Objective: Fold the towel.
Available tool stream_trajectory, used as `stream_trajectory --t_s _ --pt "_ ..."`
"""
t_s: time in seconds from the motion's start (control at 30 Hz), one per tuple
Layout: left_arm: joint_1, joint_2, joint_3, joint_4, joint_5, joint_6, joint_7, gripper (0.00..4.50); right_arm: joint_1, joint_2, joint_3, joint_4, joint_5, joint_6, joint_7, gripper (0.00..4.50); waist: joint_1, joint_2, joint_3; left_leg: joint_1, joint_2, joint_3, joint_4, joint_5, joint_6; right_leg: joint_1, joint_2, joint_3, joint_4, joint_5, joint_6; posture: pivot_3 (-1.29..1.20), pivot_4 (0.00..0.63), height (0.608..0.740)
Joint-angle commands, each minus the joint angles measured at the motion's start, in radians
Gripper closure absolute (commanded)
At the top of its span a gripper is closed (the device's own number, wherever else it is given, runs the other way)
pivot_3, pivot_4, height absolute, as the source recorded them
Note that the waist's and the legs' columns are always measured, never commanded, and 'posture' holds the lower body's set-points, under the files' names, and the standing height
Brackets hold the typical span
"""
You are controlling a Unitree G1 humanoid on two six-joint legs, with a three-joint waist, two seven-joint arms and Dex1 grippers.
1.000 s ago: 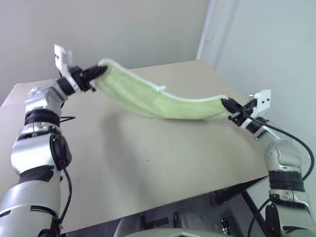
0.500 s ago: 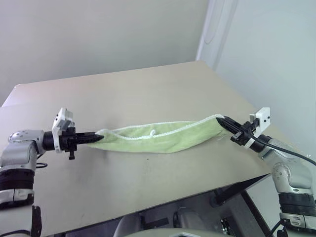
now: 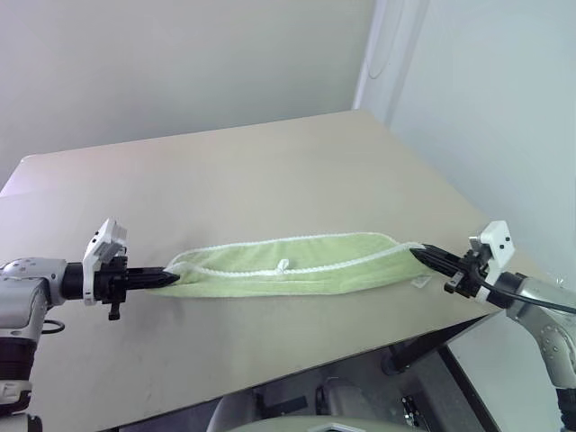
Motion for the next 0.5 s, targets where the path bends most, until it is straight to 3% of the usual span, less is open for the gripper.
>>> stream_trajectory --t_s 0.03,0.23,0.37,0.5 --pt "0.006 0.038 0.017 -0.04 -0.023 0.005 -0.011 4.48 0.034 -0.039 -0.038 -0.062 0.012 0.013 0.022 4.5 0.0 0.0 0.0 0.0 0.0 0.0 0.0 0.0 0.0 0.0 0.0 0.0 0.0 0.0 0.0 0.0 0.0 0.74" --pt "-0.034 0.027 0.031 -0.005 -0.054 0.031 0.025 4.48 -0.004 -0.028 -0.024 -0.025 -0.014 0.002 -0.028 4.5 0.002 0.0 0.001 0.0 0.0 0.002 0.0 -0.002 -0.003 -0.002 -0.008 -0.008 0.0 0.0 0.0 0.0 0.0 0.74" --pt "-0.183 0.029 0.046 0.067 -0.105 0.148 0.07 4.48 -0.112 -0.01 0.014 0.029 -0.043 0.083 -0.133 4.5 0.002 -0.001 0.001 -0.001 0.0 0.003 0.001 -0.001 -0.003 -0.002 -0.01 -0.012 0.0 0.0 0.0 0.0 0.0 0.74" --pt "-0.372 0.048 0.005 0.234 -0.056 0.16 0.091 4.48 -0.168 0.013 0.018 0.058 -0.034 0.11 -0.159 4.5 0.007 -0.002 0.001 -0.001 -0.002 0.003 0.0 0.0 0.0 -0.002 -0.008 -0.012 0.0 0.001 0.001 0.0 0.0 0.74"
